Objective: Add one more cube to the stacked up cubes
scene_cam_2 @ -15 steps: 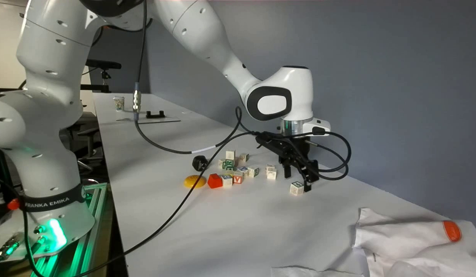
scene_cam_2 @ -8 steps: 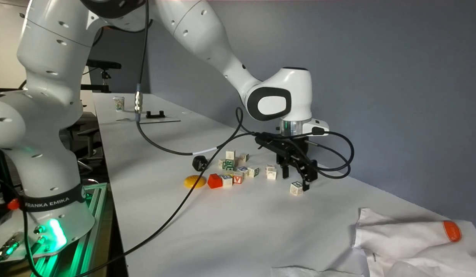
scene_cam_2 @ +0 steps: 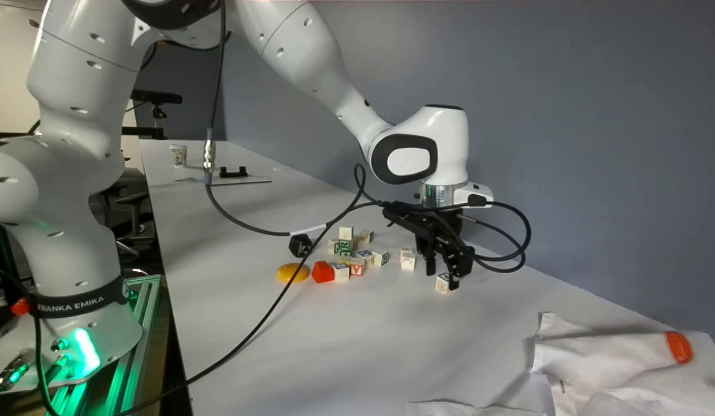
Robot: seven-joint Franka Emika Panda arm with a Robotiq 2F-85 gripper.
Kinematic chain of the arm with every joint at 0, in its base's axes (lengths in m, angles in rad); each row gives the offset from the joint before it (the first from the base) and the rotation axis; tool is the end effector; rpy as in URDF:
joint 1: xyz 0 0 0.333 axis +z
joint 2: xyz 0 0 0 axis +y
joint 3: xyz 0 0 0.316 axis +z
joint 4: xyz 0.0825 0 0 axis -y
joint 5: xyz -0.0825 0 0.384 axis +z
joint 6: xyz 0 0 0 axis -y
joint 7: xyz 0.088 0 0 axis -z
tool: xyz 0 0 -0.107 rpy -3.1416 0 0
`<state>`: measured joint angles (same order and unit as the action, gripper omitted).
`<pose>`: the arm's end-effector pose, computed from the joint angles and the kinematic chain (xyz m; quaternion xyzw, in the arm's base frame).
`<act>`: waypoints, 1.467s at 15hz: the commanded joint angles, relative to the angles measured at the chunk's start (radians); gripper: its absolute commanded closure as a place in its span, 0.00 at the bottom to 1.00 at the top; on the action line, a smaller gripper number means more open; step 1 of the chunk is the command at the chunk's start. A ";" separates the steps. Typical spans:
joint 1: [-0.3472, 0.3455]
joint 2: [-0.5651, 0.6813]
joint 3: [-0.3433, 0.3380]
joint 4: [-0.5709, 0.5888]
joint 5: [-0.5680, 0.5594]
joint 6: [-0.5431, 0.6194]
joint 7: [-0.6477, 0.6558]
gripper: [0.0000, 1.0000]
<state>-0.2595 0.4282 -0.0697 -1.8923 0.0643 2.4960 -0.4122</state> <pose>0.6149 -0.2073 0.2955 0.9958 0.0219 0.0850 0.0251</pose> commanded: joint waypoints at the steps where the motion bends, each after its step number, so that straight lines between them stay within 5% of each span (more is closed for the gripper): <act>1: -0.007 0.016 0.006 0.026 -0.013 -0.015 -0.007 0.62; 5: -0.001 -0.002 -0.001 0.014 -0.026 0.001 0.001 0.91; 9: 0.006 -0.074 0.009 -0.027 -0.034 -0.029 -0.021 0.87; 14: 0.012 -0.264 0.053 -0.139 -0.023 -0.118 -0.210 0.87; 21: 0.082 -0.524 0.018 -0.291 0.004 -0.265 -0.418 0.87; 22: 0.090 -0.433 0.008 -0.210 -0.008 -0.253 -0.365 0.66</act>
<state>-0.2023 -0.0068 -0.0286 -2.1048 0.0565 2.2441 -0.7793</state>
